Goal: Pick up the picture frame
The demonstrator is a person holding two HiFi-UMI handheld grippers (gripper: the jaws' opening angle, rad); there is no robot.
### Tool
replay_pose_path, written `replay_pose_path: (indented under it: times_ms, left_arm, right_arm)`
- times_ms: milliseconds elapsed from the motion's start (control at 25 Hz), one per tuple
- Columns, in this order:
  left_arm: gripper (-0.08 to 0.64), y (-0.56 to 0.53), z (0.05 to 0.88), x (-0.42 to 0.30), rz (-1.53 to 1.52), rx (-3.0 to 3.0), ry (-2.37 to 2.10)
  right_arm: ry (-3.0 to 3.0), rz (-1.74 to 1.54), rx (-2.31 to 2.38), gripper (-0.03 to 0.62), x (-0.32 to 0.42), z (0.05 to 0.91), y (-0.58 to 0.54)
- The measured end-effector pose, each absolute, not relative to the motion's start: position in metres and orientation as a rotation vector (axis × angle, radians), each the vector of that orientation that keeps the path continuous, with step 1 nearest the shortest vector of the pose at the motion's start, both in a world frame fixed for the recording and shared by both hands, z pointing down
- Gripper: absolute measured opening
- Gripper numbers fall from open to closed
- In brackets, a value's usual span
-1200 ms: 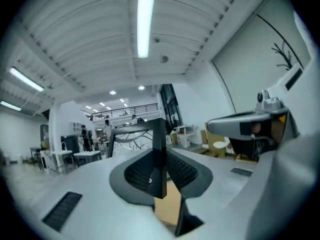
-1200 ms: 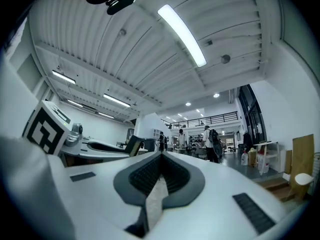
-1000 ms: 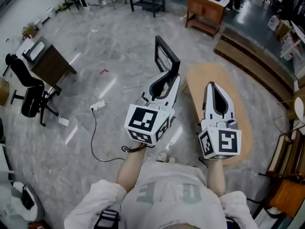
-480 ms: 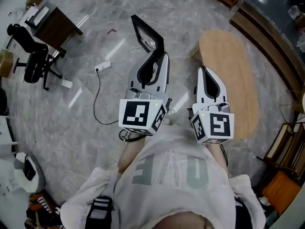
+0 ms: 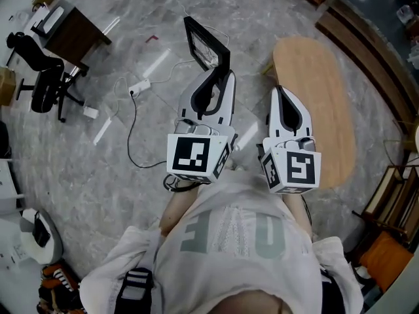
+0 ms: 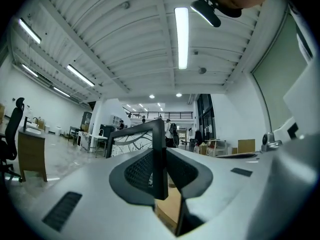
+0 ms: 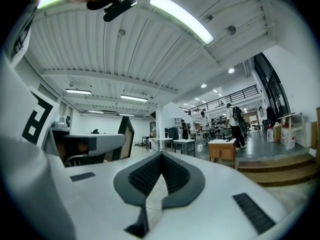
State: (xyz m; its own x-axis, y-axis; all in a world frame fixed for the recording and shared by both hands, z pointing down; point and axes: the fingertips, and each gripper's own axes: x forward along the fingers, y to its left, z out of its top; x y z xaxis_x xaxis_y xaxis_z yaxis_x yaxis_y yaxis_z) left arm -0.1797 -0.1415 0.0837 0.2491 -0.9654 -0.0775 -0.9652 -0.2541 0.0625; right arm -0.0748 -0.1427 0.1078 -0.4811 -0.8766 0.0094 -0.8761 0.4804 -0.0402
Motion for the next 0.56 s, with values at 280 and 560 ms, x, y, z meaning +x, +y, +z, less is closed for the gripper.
replay_pose_path:
  times_ms: [280,560]
  left_arm:
    - [0.084,-0.148,0.0805,-0.1825,-0.144,2.511,-1.909]
    - [0.084,-0.1466,0.0772,-0.176,-0.16,2.528,-1.896]
  right_arm:
    - [2.691,-0.013,-1.617,0.005,-0.0811,0.1041,-0.1456]
    - [2.678,-0.02,-1.623,0.005,-0.0719,0.1062,-0.1421]
